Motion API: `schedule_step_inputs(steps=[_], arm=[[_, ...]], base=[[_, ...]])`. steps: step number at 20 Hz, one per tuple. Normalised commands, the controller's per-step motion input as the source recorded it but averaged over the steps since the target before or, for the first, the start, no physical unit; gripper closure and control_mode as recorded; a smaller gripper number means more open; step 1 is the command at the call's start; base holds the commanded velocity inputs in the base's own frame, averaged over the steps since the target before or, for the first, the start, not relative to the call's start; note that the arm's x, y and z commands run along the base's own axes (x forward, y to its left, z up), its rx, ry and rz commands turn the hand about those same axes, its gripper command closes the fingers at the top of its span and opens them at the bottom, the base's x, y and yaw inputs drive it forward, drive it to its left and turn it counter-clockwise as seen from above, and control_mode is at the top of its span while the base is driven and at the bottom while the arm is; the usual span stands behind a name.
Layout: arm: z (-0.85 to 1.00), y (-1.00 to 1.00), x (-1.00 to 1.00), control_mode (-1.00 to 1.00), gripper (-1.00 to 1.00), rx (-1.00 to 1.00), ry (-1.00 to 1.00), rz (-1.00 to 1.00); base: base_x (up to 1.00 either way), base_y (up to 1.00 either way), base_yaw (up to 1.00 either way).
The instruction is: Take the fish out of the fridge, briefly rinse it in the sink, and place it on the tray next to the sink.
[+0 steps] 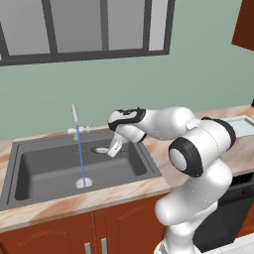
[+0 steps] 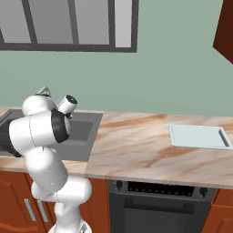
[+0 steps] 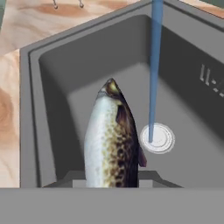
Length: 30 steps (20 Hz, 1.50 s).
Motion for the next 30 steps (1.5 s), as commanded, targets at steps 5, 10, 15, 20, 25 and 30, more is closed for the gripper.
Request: schedule_step_inputs(steps=[5,10,15,20,25,30], arm=[[-0.06,0.20,0.17,-1.00,1.00,0.07,-0.04,0.08],[-0.10,0.12,0.00,-1.00,1.00,0.01,0.00,0.00],[-0.26,0.13,0.02,-1.00,1.00,0.00,0.00,0.00],[-0.15,0.23,0.23,-1.00,1.00,0.00,0.00,0.00],[-0.13,0.28,0.40,-1.00,1.00,0.00,-0.02,0.00],[-0.14,0.18,0.33,-1.00,1.00,0.00,-0.06,0.00]], base=[[0.00,0.00,0.00],[0.00,0.00,0.00],[0.00,0.00,0.00],[0.00,0.00,0.00],[0.00,0.00,0.00],[0.00,0.00,0.00]])
